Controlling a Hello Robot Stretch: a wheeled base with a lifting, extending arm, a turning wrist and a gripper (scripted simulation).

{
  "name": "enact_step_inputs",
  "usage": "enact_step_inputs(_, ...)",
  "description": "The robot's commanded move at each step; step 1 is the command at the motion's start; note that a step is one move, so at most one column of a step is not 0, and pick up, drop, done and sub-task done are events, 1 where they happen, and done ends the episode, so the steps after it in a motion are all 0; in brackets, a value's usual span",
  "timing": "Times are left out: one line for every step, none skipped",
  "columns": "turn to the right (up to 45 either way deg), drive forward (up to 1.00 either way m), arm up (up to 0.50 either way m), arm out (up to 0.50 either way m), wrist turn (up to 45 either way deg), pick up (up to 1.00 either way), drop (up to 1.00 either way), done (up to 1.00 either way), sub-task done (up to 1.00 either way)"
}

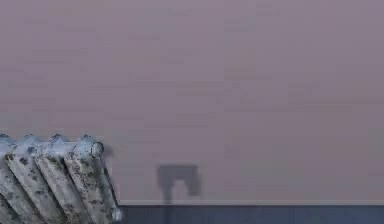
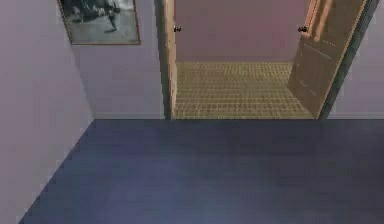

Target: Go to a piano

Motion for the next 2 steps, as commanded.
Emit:
enact_step_inputs(45.0,0.0,0.0,0.0,0.0,0.0,0.0,0.0,0.0)
enact_step_inputs(45.0,0.0,0.0,0.0,0.0,0.0,0.0,0.0,0.0)
